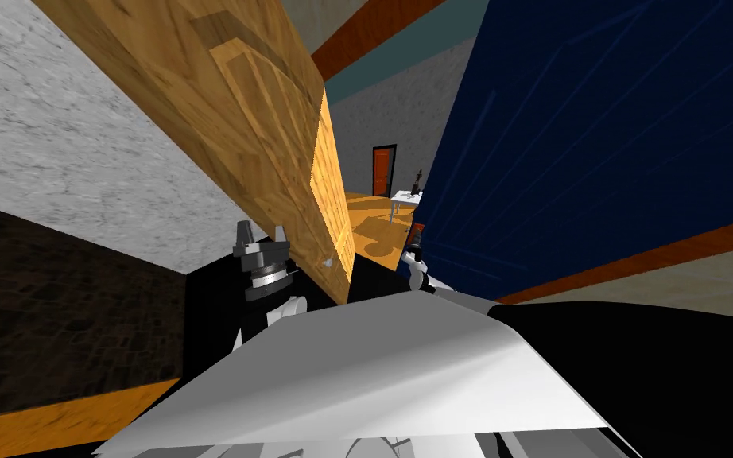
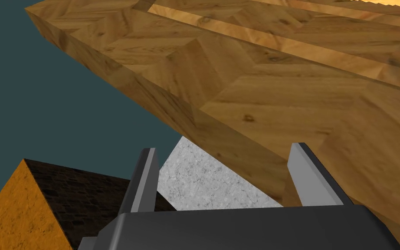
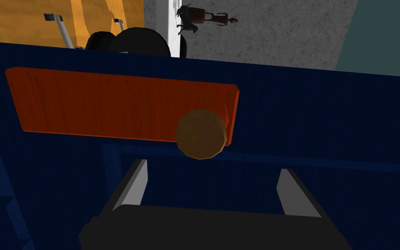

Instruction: Pull the door open

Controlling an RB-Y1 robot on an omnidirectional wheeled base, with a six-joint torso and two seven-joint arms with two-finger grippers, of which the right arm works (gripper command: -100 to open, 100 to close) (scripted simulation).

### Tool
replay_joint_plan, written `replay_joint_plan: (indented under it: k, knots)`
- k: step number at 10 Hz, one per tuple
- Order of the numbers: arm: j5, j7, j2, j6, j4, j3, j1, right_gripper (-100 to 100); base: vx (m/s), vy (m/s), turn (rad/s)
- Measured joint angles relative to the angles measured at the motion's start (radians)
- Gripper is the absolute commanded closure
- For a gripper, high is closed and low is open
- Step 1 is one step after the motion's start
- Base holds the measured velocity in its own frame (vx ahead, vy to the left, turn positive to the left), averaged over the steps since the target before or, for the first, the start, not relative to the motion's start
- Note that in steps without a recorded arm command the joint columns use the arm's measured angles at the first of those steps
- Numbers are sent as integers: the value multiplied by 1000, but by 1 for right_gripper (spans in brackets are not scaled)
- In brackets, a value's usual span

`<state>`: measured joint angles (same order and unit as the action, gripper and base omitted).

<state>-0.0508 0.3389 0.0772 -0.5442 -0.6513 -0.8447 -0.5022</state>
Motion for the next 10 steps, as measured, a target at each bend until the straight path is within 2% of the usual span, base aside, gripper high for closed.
replay_joint_plan:
  k: [1,2,3,4,5,7,8,10]
  knots:
    - [-3,-3,13,5,5,-5,-2,-100,11,-1,-26]
    - [-5,-6,29,-6,35,-7,-11,-100,54,-22,205]
    - [-10,-6,32,4,11,-19,1,-100,57,-51,167]
    - [-14,-8,52,-9,49,-26,-8,-100,90,-109,226]
    - [-24,-9,91,-40,116,-45,-25,-100,89,-114,162]
    - [-28,-12,85,-26,76,-54,-4,-100,31,-34,8]
    - [-28,-12,86,-25,75,-54,-3,100,0,0,0]
    - [-28,-12,86,-25,76,-54,-4,100,-5,6,-1]
